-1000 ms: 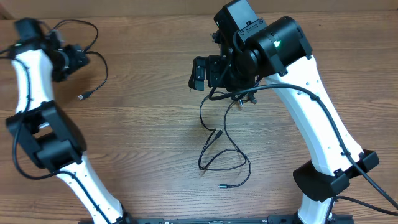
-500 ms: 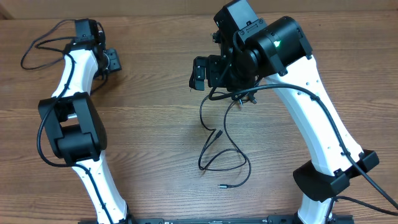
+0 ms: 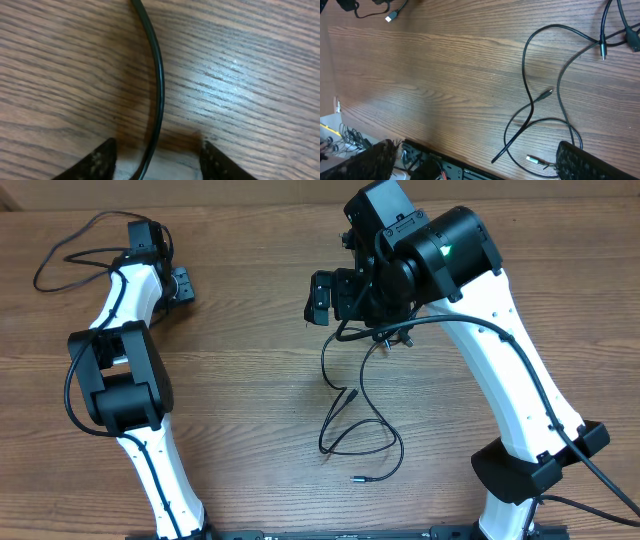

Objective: Untangle cables
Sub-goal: 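Lay the cable down at the upper left and open the left gripper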

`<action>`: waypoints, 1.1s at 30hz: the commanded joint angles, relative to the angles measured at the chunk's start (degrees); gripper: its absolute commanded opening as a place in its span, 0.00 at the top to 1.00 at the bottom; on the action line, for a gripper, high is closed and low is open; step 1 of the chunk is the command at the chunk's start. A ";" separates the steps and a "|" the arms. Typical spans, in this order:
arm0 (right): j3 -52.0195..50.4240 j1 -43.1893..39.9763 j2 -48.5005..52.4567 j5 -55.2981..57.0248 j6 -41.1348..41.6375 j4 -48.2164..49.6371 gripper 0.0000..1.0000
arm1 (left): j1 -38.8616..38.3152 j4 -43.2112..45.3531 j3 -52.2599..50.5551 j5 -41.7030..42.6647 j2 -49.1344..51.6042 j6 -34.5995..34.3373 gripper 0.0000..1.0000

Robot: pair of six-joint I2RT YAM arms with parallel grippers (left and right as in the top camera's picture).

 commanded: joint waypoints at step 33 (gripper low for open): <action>0.09 0.70 -0.98 0.24 -0.42 0.09 0.00 | 5.01 -2.25 21.31 14.16 1.99 -3.61 0.96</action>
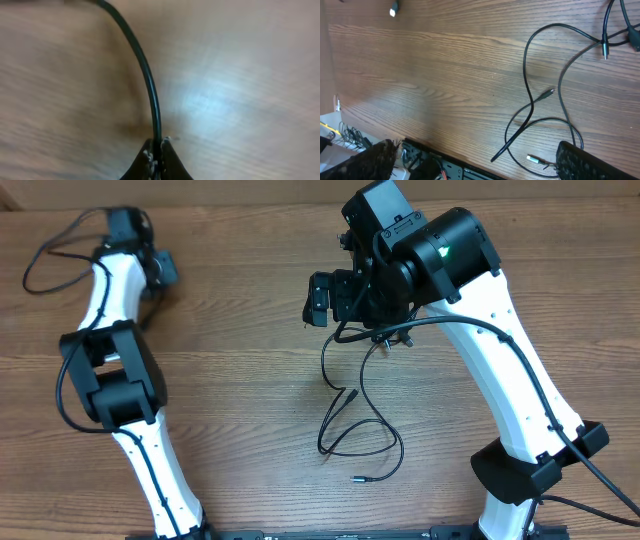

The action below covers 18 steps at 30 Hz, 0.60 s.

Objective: Untangle cables
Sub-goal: 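Lay the cable down at the upper left and open the left gripper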

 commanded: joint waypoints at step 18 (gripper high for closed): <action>0.09 0.33 -0.98 0.24 -0.48 0.07 0.00 | 2.16 1.66 17.53 -4.28 2.38 -7.30 0.96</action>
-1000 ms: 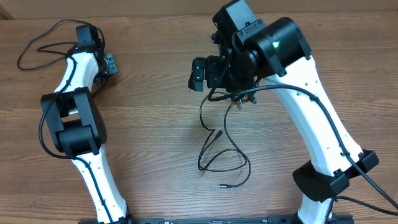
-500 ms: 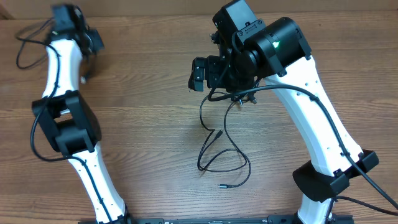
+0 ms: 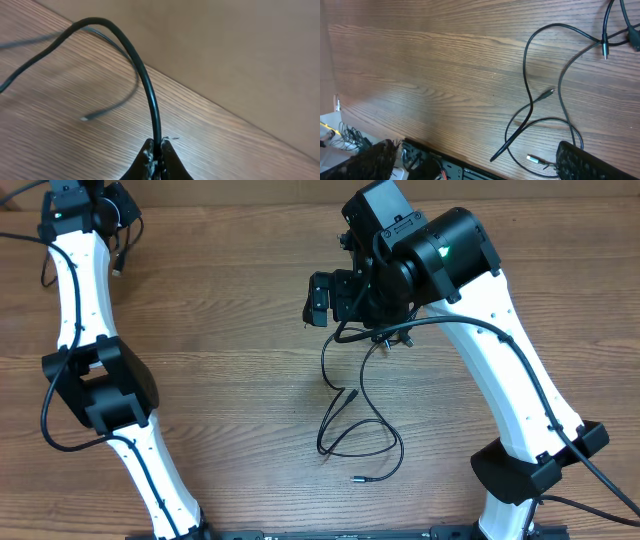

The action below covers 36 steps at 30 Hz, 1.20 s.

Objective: Untangle cables
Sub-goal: 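Lay the cable down at the upper left and open the left gripper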

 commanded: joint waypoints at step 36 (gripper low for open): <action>0.09 0.33 -0.98 0.24 -0.44 0.07 0.00 | 14.43 -9.97 -0.63 -6.71 8.59 7.08 0.37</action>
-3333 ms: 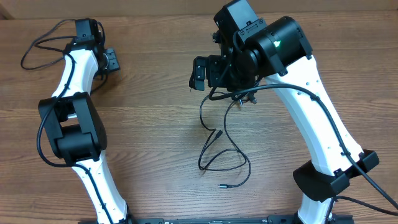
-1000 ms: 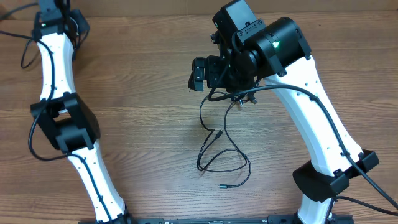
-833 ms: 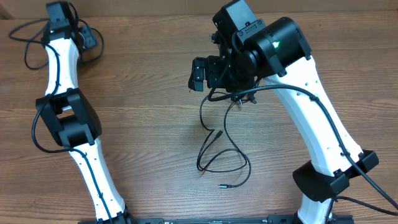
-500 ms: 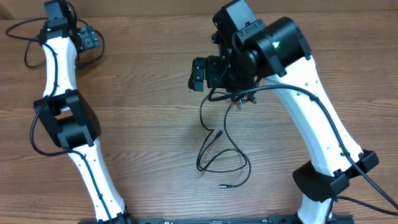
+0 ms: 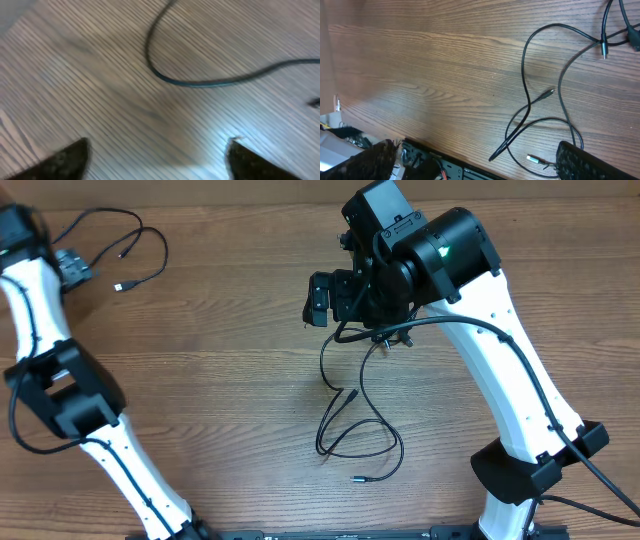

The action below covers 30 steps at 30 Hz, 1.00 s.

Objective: Untangle cables
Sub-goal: 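Lay the cable down at the upper left and open the left gripper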

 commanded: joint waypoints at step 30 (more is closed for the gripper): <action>0.09 0.33 -0.98 -2.78 0.00 0.09 0.00 | 1.22 18.45 -0.57 3.10 16.22 7.69 0.96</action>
